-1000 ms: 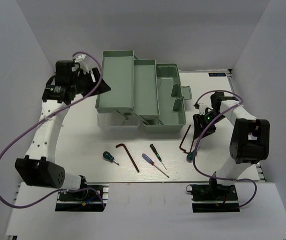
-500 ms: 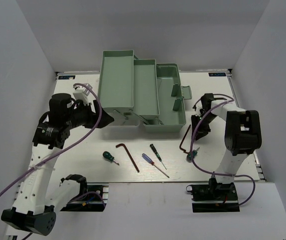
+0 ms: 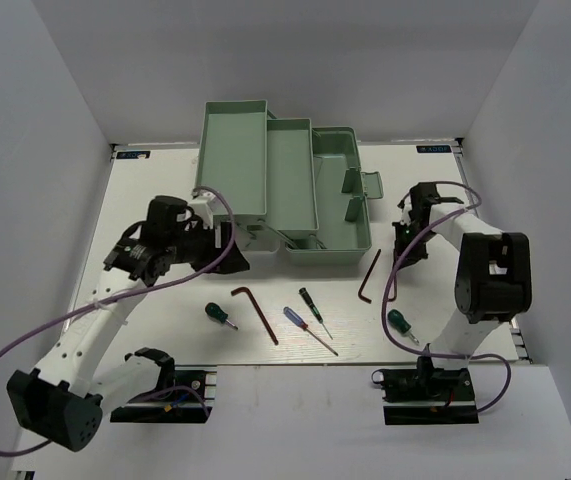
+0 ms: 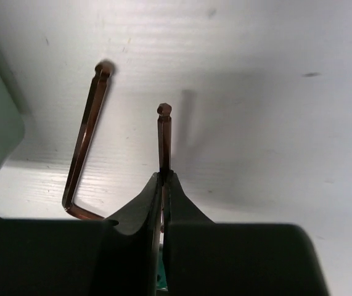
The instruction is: Sort the tools into containers
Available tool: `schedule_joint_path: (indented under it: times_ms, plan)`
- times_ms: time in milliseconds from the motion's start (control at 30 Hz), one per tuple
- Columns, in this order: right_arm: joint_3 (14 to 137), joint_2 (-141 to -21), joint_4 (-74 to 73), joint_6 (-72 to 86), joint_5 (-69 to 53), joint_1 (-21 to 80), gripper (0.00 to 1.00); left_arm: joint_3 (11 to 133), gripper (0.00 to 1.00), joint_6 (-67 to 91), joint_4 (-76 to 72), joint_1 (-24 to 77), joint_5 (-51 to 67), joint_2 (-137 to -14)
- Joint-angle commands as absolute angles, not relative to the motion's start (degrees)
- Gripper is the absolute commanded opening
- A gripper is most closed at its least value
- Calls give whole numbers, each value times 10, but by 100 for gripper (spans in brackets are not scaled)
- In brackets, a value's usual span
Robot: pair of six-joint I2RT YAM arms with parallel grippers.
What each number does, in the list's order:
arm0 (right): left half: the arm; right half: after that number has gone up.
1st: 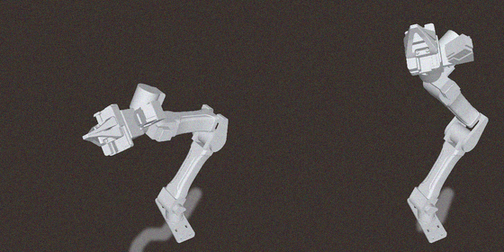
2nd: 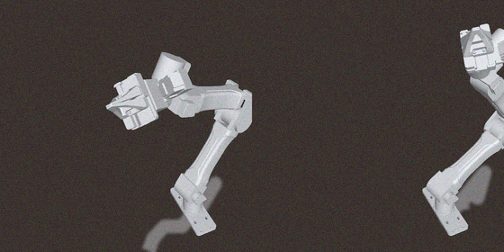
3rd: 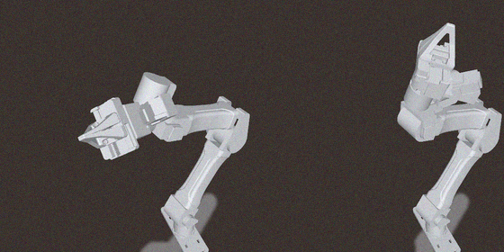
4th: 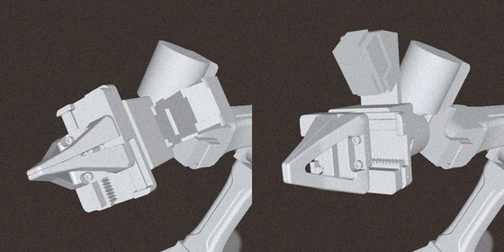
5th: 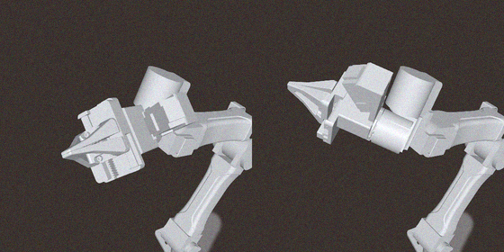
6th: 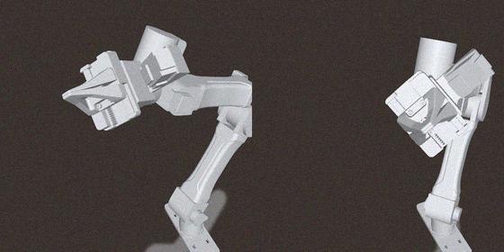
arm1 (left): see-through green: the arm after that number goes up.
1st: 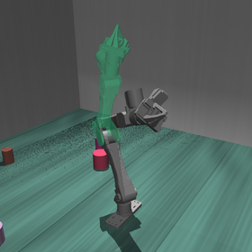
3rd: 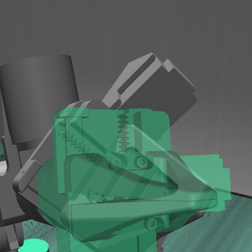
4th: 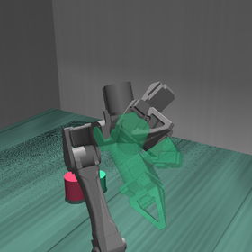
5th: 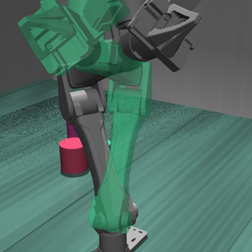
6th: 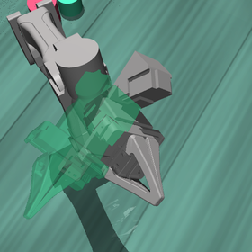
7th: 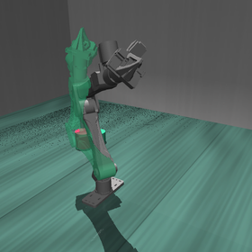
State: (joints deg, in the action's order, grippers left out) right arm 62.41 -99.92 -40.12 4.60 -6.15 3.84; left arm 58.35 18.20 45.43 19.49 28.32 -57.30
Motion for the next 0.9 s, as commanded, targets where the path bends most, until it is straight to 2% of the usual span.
schedule_joint_path:
  times_ms: [0,200,300,400,433,567,767,800,867]
  plan:
    - [662,-954,-375,27,-38,18,0,572,75,186,428,239,259,-603]
    - [718,-898,-388,7,-40,-23,0,548,75,206,428,337,193,-667]
    - [716,-838,-351,-21,-72,-30,0,533,75,233,428,380,151,-693]
    - [734,-807,-317,-66,-156,-24,0,519,75,256,423,403,119,-719]
    - [745,-816,-317,-65,-220,-22,0,513,75,262,423,415,97,-726]
    - [848,-905,-326,-8,-317,-1,0,513,75,275,423,428,52,-753]
    - [983,-1039,-317,65,-300,89,0,495,75,318,372,439,1,-799]
    - [994,-1052,-319,69,-294,97,0,495,71,328,372,439,1,-808]
    - [1036,-1108,-327,71,-282,110,2,490,70,347,357,446,-6,-826]
